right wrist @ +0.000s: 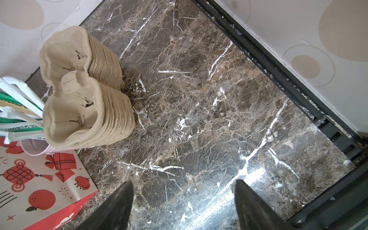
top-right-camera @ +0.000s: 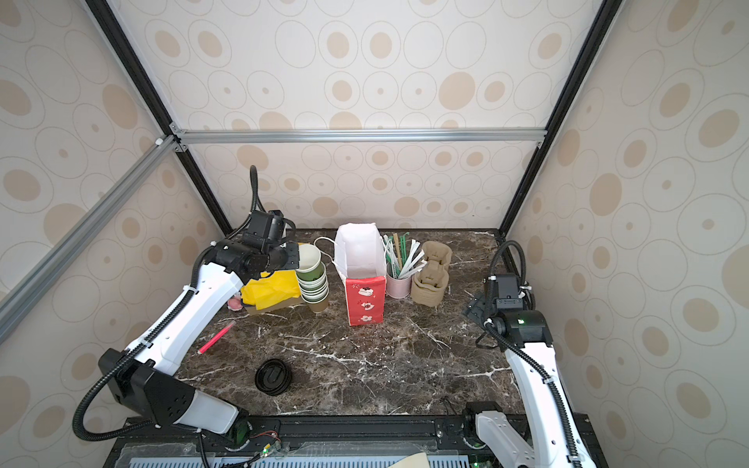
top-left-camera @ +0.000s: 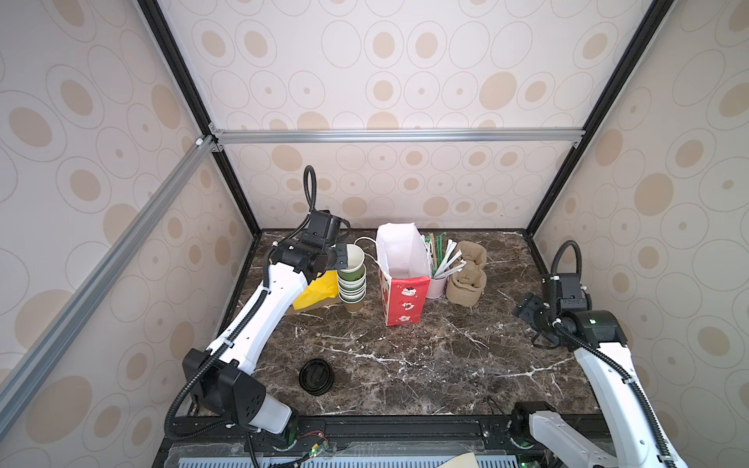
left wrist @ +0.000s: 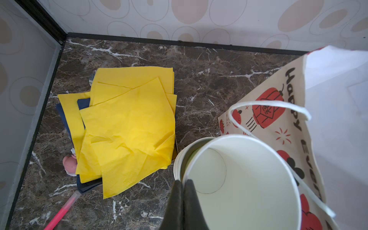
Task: Pack a coffee takeout order
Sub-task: Pick up the coffee cup, then place the coffee cup at the bottom-center of the table.
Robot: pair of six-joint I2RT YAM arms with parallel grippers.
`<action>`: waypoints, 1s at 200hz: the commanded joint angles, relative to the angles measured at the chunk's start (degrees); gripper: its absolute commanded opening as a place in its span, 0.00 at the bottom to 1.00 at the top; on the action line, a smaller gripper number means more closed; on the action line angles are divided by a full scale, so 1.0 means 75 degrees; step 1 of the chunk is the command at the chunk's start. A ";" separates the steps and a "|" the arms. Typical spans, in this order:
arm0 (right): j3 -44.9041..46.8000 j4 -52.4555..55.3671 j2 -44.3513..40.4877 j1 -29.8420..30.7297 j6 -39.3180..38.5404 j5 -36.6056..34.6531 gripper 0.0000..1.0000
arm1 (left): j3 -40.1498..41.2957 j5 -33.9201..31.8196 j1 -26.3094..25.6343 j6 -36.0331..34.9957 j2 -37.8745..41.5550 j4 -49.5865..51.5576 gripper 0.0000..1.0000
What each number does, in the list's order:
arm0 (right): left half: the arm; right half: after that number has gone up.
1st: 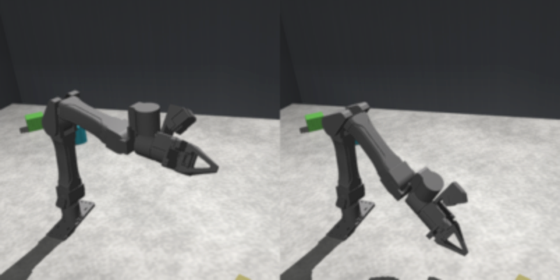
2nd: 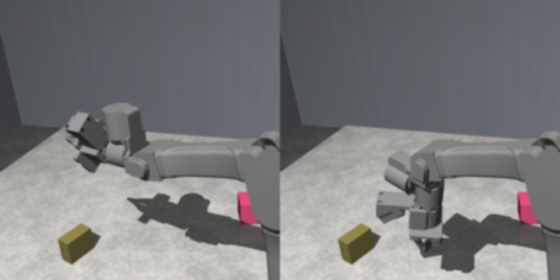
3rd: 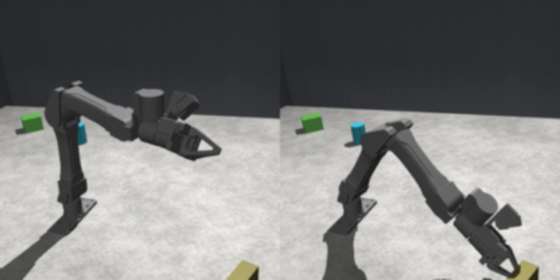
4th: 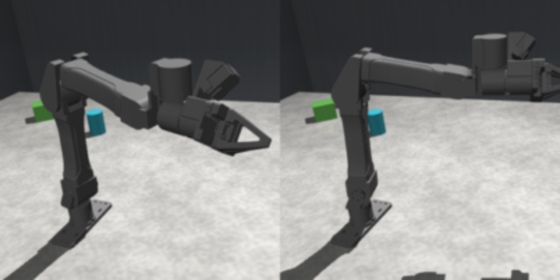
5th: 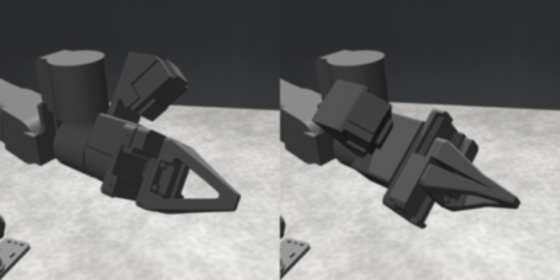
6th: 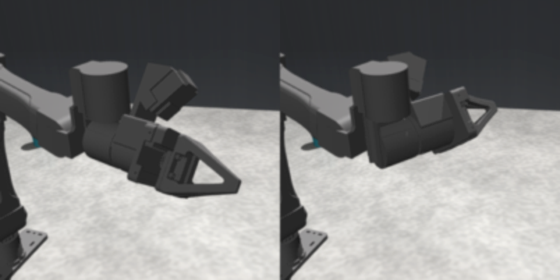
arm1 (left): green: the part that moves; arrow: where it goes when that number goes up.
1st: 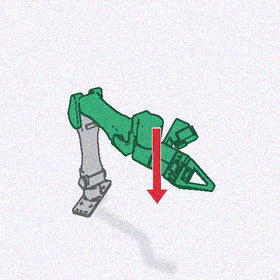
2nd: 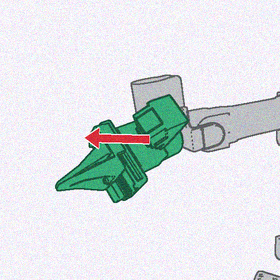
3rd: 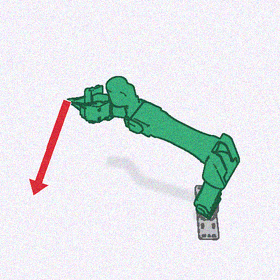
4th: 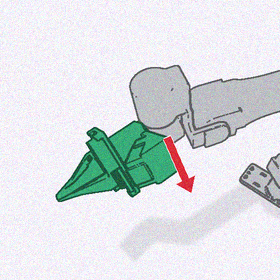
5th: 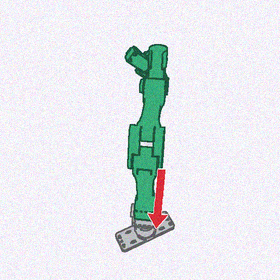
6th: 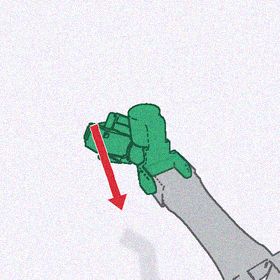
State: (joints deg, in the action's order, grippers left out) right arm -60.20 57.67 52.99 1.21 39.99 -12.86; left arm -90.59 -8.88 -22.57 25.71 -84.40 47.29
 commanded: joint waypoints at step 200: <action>-0.0610 -0.0163 0.0212 0.0002 -0.1100 -0.0378 0.83 | 0.3141 0.6362 -0.0166 -0.5103 0.4057 -0.1590 0.00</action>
State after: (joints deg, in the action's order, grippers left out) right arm -64.07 57.54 55.35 1.21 32.64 -13.87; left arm -71.88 25.17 -22.79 -5.67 -52.69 39.31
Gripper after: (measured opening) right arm 0.827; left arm 0.048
